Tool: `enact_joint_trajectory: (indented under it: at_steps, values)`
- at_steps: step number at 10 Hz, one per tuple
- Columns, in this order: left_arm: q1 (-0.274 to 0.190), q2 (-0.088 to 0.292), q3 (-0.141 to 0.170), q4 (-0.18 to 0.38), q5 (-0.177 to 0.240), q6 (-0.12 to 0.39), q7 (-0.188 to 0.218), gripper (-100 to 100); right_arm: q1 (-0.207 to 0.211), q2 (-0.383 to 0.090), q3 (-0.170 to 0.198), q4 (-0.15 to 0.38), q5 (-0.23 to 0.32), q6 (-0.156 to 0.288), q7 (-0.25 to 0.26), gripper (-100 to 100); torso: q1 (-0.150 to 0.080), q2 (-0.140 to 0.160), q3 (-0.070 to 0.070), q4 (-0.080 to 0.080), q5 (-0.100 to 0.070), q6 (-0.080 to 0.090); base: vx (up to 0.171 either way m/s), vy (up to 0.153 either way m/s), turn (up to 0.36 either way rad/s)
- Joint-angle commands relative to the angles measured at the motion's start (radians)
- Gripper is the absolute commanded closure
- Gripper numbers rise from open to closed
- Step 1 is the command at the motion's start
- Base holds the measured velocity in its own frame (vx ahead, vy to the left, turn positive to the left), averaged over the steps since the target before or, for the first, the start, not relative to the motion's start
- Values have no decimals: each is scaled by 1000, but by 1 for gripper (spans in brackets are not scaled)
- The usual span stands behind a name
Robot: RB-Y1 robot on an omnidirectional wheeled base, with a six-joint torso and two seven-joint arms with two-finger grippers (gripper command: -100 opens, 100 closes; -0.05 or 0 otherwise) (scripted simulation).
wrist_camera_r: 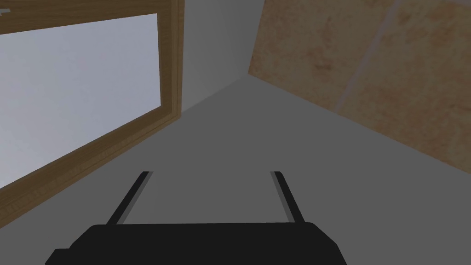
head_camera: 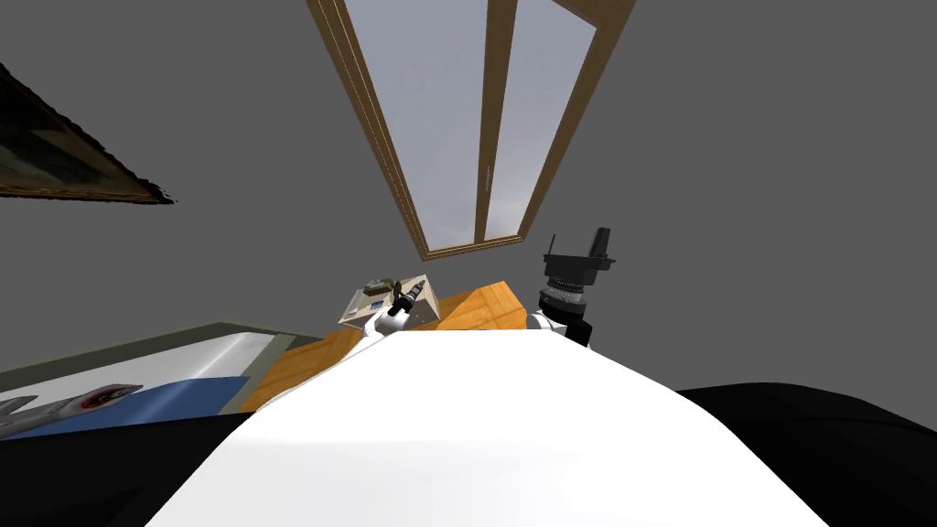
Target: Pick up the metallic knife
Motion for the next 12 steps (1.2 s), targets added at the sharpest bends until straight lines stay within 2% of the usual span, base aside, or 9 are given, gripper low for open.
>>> enact_joint_trajectory:
  at_steps: [1, 2, 5, 6, 7, 8, 10, 11, 12]
  values:
    - [-14, 7, -3, 42, 0, 14, -7, -100, 0, 0, 0, 0, 0, 0, 0, 0, 0, 0, 0, 0, 0, 0, 10, -26, -50]
    - [-35, 30, -9, 82, 3, 46, -17, -100, 0, 0, 0, 0, 0, 0, 0, 0, 0, 0, 0, 0, 0, 0, 13, -41, -91]
    - [-56, 53, -15, 147, 6, 78, -27, -100, 0, 0, 0, 0, 0, 0, 0, 0, -1, 0, 0, 0, 0, 0, 9, -36, -50]
    - [-77, 75, -21, 198, 8, 109, -37, -100, 0, 0, 0, 0, 0, 0, 0, 0, -1, 0, 0, 0, 0, 0, 12, -39, -92]
    - [-97, 97, -27, 224, 11, 139, -46, -100, 0, 0, 0, 0, 0, 0, 0, 0, -1, 0, 0, 0, 0, 0, 21, -54, -110]
    - [-97, 97, -27, 248, 11, 139, -46, -100, 0, 0, 0, 0, 0, 0, 0, 0, -2, -1, -1, 0, -1, 0, 16, -42, -36]
    - [-135, 140, -37, 328, 16, 195, -64, -100, 0, 0, 0, 0, 0, 0, 0, 0, -1, 0, 0, 0, 0, 0, 13, -43, -97]
    - [-135, 140, -37, 342, 16, 195, -64, -100, 0, 0, 0, 0, 0, 0, 0, 0, -2, 0, 0, 0, 0, 0, 13, -33, -33]
    - [-153, 160, -42, 385, 18, 221, -72, -100, 0, 0, 0, 0, 0, 0, 0, 0, -1, 0, 0, 0, 0, 0, 9, -36, -64]
